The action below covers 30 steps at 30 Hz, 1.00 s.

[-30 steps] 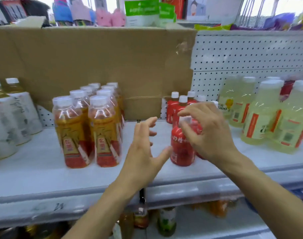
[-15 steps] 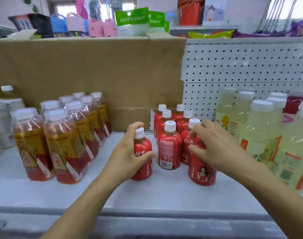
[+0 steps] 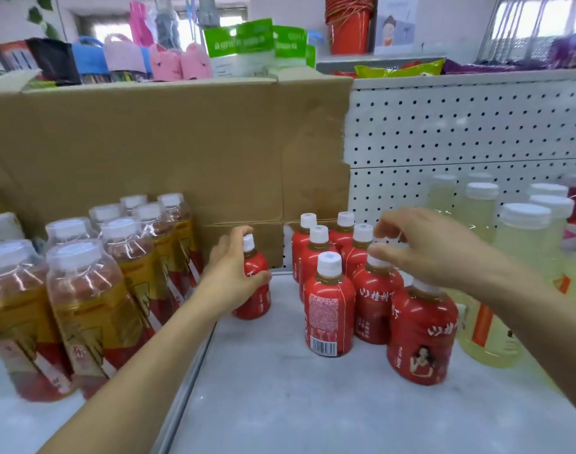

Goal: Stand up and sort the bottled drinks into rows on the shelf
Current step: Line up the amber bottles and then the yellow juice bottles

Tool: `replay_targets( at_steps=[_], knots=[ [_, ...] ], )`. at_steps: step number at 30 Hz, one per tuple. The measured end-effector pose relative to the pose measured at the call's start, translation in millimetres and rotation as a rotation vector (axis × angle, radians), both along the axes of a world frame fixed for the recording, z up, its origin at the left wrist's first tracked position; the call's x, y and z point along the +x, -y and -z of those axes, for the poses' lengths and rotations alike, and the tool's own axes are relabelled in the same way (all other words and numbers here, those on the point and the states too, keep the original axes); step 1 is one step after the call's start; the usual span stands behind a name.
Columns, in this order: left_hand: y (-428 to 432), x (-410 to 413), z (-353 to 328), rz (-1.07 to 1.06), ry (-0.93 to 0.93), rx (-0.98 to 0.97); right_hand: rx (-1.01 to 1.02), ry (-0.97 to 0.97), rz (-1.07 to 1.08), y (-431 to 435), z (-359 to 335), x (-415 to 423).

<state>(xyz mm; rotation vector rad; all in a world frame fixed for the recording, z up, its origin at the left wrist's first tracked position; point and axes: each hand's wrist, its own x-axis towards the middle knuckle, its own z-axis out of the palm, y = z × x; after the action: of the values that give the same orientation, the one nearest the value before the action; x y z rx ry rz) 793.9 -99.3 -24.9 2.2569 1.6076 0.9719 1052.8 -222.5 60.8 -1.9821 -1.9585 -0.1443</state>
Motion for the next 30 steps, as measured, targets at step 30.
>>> replay_targets(
  at_steps=[30],
  knots=[
    [-40,60,-39,0.352,0.024,-0.174,-0.573,-0.582,-0.004,-110,-1,-1]
  ],
)
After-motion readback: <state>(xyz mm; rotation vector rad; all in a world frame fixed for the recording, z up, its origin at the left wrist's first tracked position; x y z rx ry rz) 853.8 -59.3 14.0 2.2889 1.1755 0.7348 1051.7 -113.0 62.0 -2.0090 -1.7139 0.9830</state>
